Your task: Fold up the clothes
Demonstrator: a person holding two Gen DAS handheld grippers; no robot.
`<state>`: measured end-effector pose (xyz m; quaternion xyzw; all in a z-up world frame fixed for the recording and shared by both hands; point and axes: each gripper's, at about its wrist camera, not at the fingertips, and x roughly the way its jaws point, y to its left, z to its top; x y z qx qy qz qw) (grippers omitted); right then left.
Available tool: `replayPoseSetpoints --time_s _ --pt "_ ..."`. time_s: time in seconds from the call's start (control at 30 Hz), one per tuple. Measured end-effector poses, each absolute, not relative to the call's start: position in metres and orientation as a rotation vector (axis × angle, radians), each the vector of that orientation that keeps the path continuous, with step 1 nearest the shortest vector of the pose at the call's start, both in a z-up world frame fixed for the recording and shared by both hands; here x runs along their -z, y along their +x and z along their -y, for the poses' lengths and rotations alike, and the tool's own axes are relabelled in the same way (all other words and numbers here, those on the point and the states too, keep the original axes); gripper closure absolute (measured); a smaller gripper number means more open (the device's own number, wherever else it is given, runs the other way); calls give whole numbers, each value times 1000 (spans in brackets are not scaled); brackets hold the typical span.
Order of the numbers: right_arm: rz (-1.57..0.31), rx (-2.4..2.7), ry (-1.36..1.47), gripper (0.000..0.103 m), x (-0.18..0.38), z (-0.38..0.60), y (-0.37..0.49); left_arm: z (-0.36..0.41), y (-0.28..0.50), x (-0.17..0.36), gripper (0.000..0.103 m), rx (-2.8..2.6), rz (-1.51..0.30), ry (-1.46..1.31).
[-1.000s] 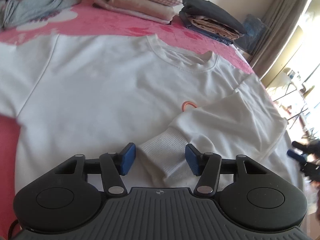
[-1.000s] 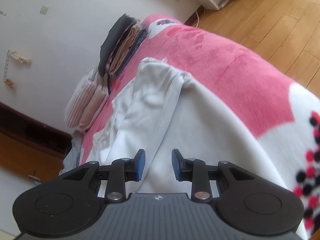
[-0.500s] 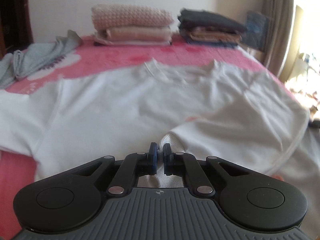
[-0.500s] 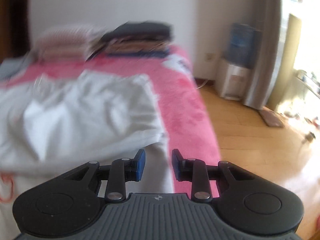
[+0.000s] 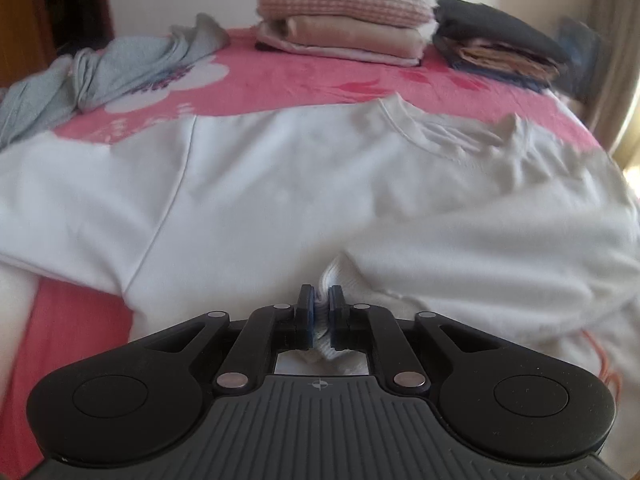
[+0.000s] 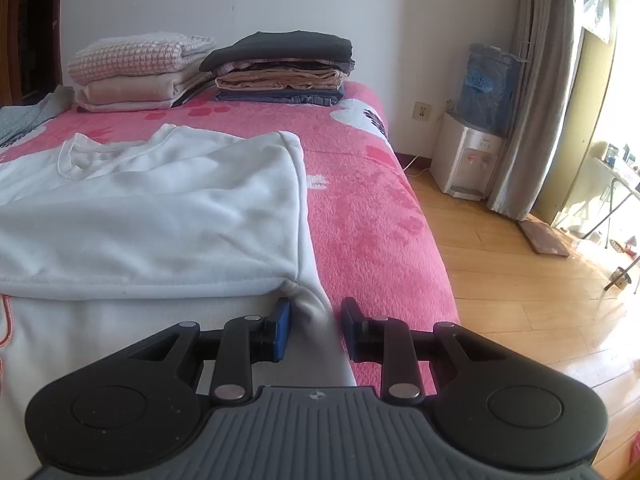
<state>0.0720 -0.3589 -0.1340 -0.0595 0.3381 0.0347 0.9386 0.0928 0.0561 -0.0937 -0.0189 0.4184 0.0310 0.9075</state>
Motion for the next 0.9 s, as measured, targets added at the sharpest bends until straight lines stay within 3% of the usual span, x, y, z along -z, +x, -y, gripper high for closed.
replayPoseSetpoints --time_s 0.23,0.37,0.57,0.73,0.8,0.87,0.9 --pt "-686 -65 -93 73 136 362 72 -90 86 85 74 -51 -902 -186" --pt "-692 -67 -98 73 135 362 73 -94 72 76 73 20 -868 -191" --pt "-687 -57 -106 73 137 359 72 -30 44 78 65 296 -768 271" --pt "-684 -41 -138 73 138 353 71 1 45 103 65 370 -731 509" --pt "-684 -35 -148 73 138 351 71 3 49 111 68 362 -739 542" --pt "-684 -35 -147 73 139 352 72 -1 53 112 89 345 -739 521" --pt "-684 -34 -147 72 139 352 72 -4 55 110 94 336 -738 500"
